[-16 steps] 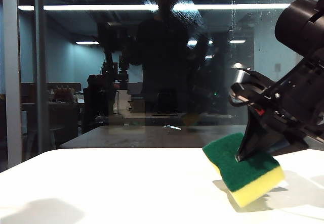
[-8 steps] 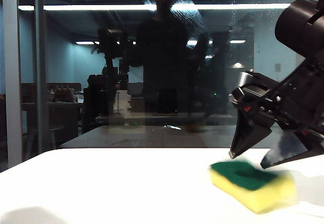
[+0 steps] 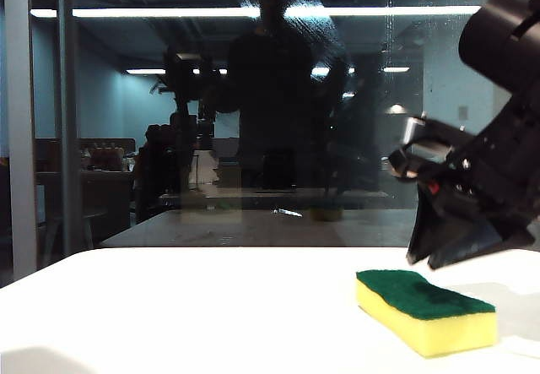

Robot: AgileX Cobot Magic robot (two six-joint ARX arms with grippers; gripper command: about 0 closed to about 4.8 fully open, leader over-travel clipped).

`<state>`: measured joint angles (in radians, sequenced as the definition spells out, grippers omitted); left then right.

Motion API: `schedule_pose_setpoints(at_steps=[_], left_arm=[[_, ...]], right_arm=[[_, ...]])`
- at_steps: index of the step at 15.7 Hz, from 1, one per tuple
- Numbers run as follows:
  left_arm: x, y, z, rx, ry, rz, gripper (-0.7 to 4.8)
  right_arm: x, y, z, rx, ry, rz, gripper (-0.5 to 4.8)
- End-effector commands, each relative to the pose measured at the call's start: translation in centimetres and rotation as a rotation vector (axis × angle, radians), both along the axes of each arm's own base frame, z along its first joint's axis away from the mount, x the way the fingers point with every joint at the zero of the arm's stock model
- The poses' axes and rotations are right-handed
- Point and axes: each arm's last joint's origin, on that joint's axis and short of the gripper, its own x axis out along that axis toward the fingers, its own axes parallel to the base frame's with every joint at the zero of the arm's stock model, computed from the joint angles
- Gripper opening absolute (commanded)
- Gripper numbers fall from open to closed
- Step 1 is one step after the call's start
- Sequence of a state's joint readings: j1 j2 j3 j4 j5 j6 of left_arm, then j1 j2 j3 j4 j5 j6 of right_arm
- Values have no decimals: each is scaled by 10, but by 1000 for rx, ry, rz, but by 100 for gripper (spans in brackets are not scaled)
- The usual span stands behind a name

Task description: Reach upward to find where there is water on the glass, pick up the sponge from the table, dry the water, and finally place the sponge back on the table.

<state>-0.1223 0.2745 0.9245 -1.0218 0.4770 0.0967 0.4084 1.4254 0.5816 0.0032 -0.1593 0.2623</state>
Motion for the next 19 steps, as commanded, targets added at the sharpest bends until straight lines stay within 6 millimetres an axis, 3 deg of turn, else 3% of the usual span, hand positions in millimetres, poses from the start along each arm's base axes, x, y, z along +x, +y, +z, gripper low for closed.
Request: schedule_pose_setpoints(at_steps=[1, 3, 10, 15, 19], left_arm=[[1, 1, 3, 19, -39, 43, -5], [3, 1, 3, 22, -51, 55, -5], [10, 1, -25, -44, -147, 112, -5], [8, 3, -55, -94, -218, 167, -5], [18, 2, -62, -121, -227, 179, -5]], right_arm=[[0, -2, 16, -19, -96, -46, 41], [-3, -5, 30, -50, -178, -63, -8], [-18, -26, 78, -69, -423, -124, -7], [-37, -55, 113, -55, -594, -242, -7], [-58, -74, 126, -55, -676, -321, -7]])
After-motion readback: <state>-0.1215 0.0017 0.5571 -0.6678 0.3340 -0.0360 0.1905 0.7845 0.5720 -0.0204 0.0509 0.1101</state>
